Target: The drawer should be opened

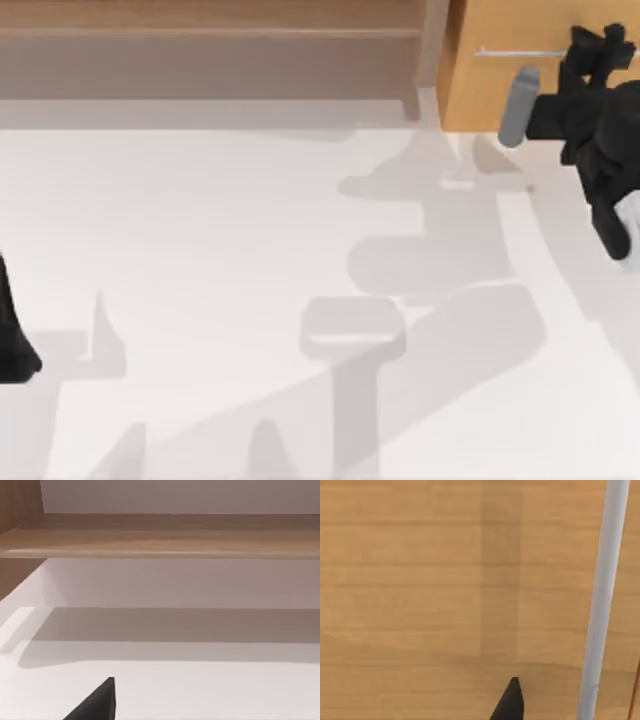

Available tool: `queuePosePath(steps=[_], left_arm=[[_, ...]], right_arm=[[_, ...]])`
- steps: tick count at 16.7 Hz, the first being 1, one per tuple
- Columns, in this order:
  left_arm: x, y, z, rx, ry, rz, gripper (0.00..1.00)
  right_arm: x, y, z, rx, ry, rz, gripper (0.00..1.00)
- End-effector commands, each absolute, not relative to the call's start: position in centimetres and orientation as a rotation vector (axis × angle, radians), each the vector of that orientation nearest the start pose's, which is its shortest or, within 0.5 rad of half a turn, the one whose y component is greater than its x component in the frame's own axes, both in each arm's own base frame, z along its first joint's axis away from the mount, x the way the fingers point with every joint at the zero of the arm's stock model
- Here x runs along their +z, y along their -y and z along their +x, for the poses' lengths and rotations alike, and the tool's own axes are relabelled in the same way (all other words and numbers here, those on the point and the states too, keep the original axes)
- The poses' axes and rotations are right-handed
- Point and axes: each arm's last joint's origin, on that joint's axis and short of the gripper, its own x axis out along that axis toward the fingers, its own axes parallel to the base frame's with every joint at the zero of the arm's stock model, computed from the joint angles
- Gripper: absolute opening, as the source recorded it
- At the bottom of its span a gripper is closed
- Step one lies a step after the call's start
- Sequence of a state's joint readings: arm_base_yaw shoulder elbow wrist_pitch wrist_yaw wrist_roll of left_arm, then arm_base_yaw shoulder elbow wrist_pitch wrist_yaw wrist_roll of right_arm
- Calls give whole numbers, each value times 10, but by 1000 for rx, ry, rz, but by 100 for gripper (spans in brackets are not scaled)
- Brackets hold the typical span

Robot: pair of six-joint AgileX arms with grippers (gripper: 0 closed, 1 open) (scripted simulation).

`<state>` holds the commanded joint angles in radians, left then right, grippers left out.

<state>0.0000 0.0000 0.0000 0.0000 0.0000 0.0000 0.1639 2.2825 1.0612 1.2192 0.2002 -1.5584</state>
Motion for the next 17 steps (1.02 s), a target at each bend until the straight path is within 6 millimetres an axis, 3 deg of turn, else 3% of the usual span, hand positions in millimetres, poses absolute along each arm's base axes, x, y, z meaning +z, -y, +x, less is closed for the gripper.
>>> queuePosePath(steps=[4, 5, 14, 17], left_arm=[[160, 1, 106, 0, 0, 0, 100], [160, 1, 106, 0, 0, 0, 100], [160, 1, 106, 0, 0, 0, 100], [160, 1, 106, 0, 0, 0, 100]], right_arm=[[89, -69, 431, -8, -8, -1571, 2], [89, -69, 431, -8, -8, -1571, 0], [88, -70, 430, -2, -11, -1569, 0], [85, -69, 414, -1, -24, -1572, 0]])
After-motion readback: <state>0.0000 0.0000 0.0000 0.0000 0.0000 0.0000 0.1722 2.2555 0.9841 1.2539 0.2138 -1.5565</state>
